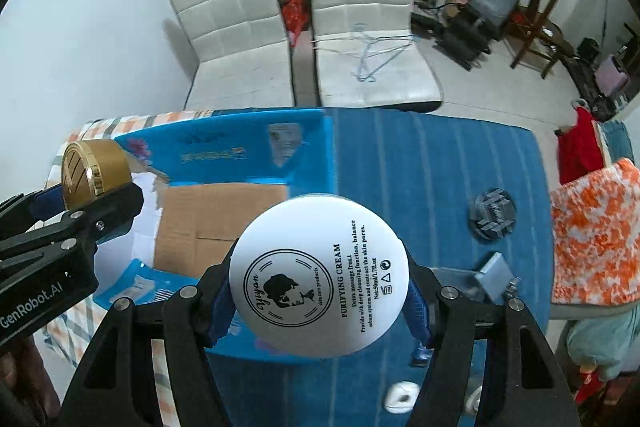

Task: Organize rigid objects
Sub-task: 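Carry the gold tin and white jar into the blue box and release both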

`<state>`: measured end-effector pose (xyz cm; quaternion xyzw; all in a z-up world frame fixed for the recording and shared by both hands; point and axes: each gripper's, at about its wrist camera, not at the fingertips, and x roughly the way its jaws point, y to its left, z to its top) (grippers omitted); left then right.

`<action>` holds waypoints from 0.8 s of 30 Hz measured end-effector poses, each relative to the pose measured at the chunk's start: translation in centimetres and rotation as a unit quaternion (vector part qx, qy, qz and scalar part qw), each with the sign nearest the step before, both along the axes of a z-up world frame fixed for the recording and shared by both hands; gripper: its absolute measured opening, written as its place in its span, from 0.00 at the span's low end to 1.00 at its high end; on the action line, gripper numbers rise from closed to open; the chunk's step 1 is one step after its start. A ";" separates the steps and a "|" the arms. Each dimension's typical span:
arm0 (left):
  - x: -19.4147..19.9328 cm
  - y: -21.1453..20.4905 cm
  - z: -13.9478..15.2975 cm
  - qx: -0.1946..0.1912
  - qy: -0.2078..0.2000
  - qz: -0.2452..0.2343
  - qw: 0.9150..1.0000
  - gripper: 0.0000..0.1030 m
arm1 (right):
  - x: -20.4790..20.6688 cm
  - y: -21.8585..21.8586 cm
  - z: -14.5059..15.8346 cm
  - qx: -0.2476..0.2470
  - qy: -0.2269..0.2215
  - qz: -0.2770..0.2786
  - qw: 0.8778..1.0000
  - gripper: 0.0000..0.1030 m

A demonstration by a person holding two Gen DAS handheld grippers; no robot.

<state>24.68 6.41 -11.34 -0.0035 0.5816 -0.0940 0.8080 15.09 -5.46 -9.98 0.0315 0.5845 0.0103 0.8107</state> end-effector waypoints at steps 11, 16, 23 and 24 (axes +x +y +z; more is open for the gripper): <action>5.9 6.4 -12.4 -0.086 0.147 0.046 0.984 0.61 | 5.4 4.6 -10.5 0.051 0.059 0.040 0.996 0.69; 7.2 6.2 -14.9 -0.106 0.173 0.049 0.978 0.61 | 7.4 5.9 -14.3 0.038 0.087 0.056 0.994 0.69; 8.3 5.9 -17.2 -0.117 0.200 0.038 0.972 0.61 | 10.1 7.2 -18.0 0.019 0.116 0.072 0.990 0.69; 8.3 5.8 -17.5 -0.118 0.206 0.036 0.971 0.61 | 10.5 7.5 -18.4 0.013 0.118 0.080 0.990 0.69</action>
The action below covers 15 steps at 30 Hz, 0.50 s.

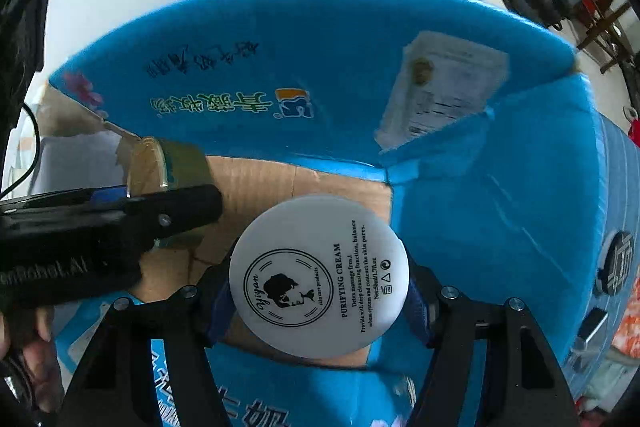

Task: Organize rigid objects
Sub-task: 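Carry the gold tin and white jar into the blue box and release both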

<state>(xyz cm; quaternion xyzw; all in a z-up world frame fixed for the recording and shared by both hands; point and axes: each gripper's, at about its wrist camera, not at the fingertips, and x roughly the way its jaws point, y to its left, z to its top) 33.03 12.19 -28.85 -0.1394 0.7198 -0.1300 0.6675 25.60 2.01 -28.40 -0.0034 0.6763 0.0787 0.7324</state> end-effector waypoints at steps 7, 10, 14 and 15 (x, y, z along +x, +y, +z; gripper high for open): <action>0.5 0.3 -1.6 -0.003 0.031 0.007 0.999 0.61 | 2.6 0.8 -2.0 -0.022 0.005 0.035 0.999 0.69; 0.8 0.5 -1.4 -0.007 0.036 0.010 0.999 0.61 | 3.5 0.9 -2.2 -0.025 0.006 0.037 0.999 0.69; 1.2 0.9 -1.1 -0.007 0.051 0.021 0.998 0.61 | 4.9 1.0 -2.6 -0.022 0.018 0.029 0.999 0.69; 1.4 1.1 -1.3 -0.006 0.055 0.024 0.998 0.61 | 5.2 0.9 -2.7 -0.021 0.021 0.026 0.999 0.70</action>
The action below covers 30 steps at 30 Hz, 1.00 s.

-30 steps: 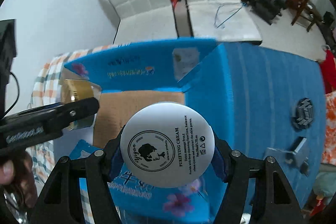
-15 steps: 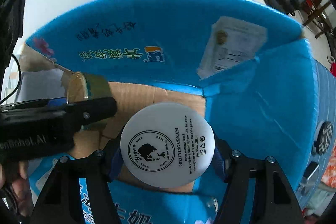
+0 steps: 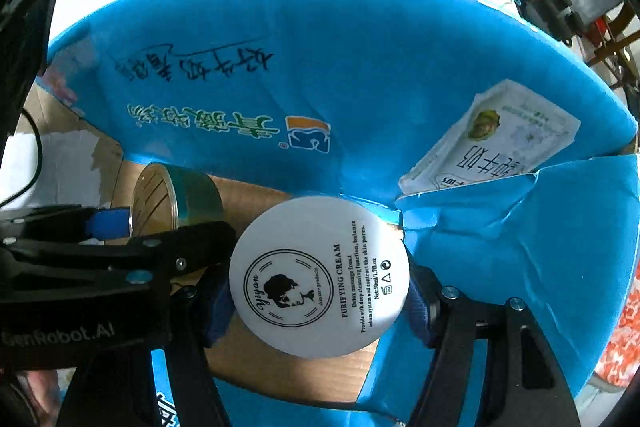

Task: Organize rigid objects
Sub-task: 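Carry the gold tin and white jar into the blue box and release both, then lift both tools out of the blue box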

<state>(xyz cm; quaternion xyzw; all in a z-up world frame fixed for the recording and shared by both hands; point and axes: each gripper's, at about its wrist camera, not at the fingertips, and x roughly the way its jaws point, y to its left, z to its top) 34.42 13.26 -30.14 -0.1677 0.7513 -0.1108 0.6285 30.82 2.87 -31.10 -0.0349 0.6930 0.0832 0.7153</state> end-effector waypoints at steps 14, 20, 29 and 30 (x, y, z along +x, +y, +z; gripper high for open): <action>0.7 1.8 3.2 0.058 -0.056 0.008 0.997 0.84 | -2.1 0.3 1.7 0.013 0.006 -0.002 1.000 0.94; -2.2 1.9 5.5 0.118 -0.112 -0.010 0.987 0.97 | -3.5 -1.0 3.4 0.002 -0.008 -0.039 0.999 0.94; -8.1 2.0 8.3 0.179 -0.173 -0.031 0.968 0.97 | -7.0 -2.2 6.9 -0.014 -0.041 -0.094 0.995 0.94; -8.5 2.1 8.8 0.183 -0.178 -0.031 0.966 0.97 | -7.4 -1.9 7.7 -0.016 -0.049 -0.093 0.994 0.94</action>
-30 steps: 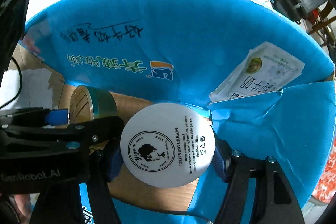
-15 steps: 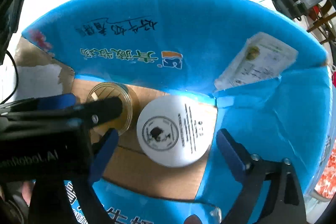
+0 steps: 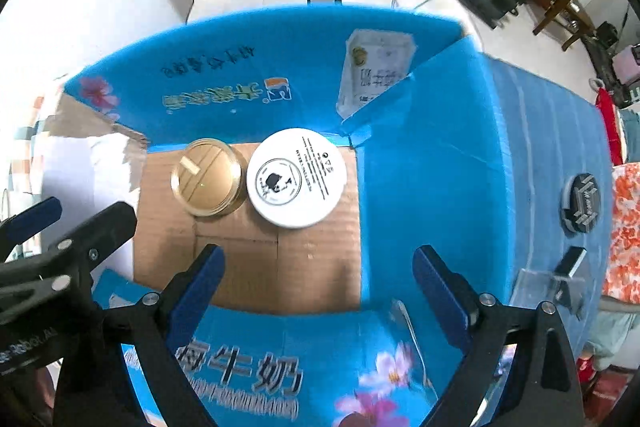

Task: Organize rigid objects
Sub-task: 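Lift both tools out of the blue box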

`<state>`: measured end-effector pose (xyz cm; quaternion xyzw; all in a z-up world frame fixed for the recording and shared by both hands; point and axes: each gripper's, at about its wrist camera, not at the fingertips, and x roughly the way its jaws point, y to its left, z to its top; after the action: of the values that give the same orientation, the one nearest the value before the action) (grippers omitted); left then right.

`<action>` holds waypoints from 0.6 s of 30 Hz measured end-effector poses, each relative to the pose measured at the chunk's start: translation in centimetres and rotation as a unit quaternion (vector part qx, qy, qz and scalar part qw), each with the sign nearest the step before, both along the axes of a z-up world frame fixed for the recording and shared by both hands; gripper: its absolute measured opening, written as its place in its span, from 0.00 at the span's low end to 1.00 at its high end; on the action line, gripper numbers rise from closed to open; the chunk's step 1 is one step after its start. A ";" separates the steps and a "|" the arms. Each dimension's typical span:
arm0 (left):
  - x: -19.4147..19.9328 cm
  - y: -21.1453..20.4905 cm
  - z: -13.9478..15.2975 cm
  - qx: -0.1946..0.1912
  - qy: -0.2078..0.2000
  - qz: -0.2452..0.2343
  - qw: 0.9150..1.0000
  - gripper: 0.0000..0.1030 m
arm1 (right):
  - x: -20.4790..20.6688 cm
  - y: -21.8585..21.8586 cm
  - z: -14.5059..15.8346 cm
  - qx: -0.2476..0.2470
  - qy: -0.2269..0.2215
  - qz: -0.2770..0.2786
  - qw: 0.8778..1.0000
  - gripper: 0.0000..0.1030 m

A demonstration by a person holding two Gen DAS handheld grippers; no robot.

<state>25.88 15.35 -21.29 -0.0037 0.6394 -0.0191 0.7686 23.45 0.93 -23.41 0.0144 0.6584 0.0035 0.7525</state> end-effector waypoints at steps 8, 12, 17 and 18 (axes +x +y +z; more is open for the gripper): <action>-3.7 -0.3 5.9 -0.003 -0.058 0.011 0.998 0.97 | -5.2 0.5 7.2 0.007 -0.049 0.003 0.999 0.94; -6.0 0.0 9.7 -0.007 -0.089 0.012 0.996 0.97 | -8.3 0.4 11.3 0.017 -0.073 0.002 0.997 0.94; -9.0 -0.2 13.6 -0.006 -0.124 0.004 0.992 0.97 | -11.1 0.0 15.6 0.029 -0.102 0.005 0.994 0.94; -9.5 -0.3 14.1 -0.005 -0.128 0.004 0.992 0.97 | -11.7 0.0 16.2 0.030 -0.108 0.007 0.994 0.94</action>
<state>16.42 15.04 -7.22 -0.0077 0.5356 -0.0199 0.8442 11.76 0.94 -7.17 0.0321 0.5728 0.0296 0.8185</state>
